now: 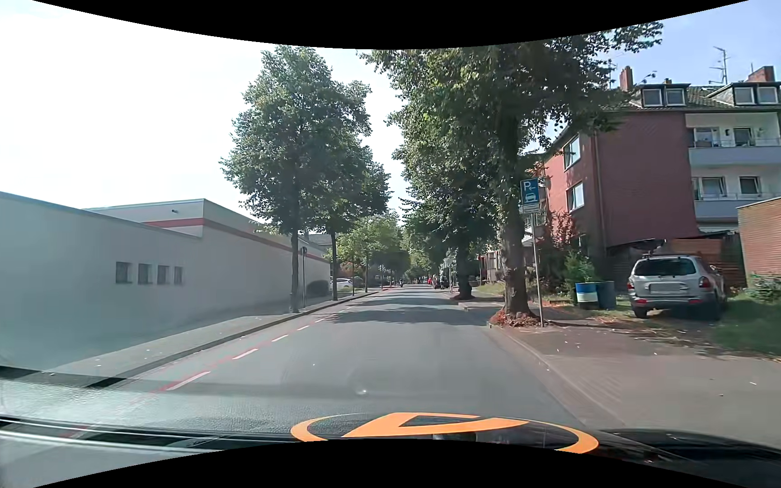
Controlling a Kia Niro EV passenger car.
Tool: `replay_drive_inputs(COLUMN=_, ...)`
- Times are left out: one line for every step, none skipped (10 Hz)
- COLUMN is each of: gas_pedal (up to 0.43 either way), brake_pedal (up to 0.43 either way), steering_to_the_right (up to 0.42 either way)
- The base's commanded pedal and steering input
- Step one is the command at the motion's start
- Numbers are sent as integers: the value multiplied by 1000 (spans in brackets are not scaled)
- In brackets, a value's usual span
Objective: Follow the waypoints while adhering to traffic rules and regulations
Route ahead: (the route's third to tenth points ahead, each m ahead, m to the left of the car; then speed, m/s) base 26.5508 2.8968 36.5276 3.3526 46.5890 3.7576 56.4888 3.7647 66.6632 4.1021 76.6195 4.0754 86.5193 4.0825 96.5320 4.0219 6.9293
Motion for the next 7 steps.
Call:
replay_drive_inputs(gas_pedal=98, brake_pedal=0, steering_to_the_right=-1)
replay_drive_inputs(gas_pedal=98, brake_pedal=0, steering_to_the_right=0)
replay_drive_inputs(gas_pedal=98, brake_pedal=0, steering_to_the_right=1)
replay_drive_inputs(gas_pedal=98, brake_pedal=0, steering_to_the_right=1)
replay_drive_inputs(gas_pedal=98, brake_pedal=0, steering_to_the_right=1)
replay_drive_inputs(gas_pedal=98, brake_pedal=0, steering_to_the_right=2)
replay_drive_inputs(gas_pedal=98, brake_pedal=0, steering_to_the_right=3)
